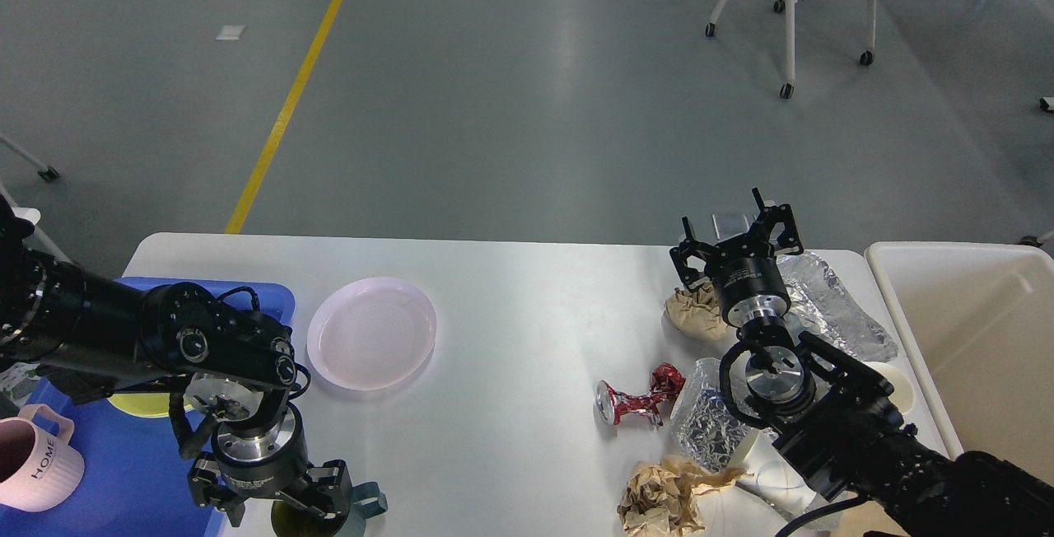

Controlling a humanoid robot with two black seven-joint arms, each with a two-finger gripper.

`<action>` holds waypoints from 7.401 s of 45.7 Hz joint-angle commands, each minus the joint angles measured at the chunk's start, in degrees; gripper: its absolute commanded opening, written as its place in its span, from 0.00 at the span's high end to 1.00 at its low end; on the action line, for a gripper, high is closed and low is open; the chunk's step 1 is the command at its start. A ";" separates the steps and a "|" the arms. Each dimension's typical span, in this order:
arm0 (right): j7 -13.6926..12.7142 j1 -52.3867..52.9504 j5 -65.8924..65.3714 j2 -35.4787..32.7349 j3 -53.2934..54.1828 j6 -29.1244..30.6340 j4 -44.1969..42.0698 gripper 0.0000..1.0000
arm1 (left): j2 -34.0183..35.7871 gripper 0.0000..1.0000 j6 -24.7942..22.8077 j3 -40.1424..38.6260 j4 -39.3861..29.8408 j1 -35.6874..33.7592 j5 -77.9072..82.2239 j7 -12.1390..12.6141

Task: Tidy desktop
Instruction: 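Move the left gripper down to the dark mug and grasp it, then lift the dark mug and place it beside the pink mug, then reach the left gripper to the pink plate edge and grasp it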

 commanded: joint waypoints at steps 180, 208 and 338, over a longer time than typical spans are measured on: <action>-0.06 0.00 0.00 -0.09 0.00 0.00 -0.01 0.00 | 23.04 0.96 -7.01 3.46 15.02 4.51 3.97 -0.89; 0.02 0.00 0.00 0.00 0.00 0.00 -0.01 0.00 | 21.81 0.49 4.51 3.37 15.55 7.33 3.18 -0.89; 0.02 0.00 0.00 0.00 0.00 0.00 -0.01 0.00 | 0.98 0.35 44.32 -26.07 23.54 17.26 -18.27 6.14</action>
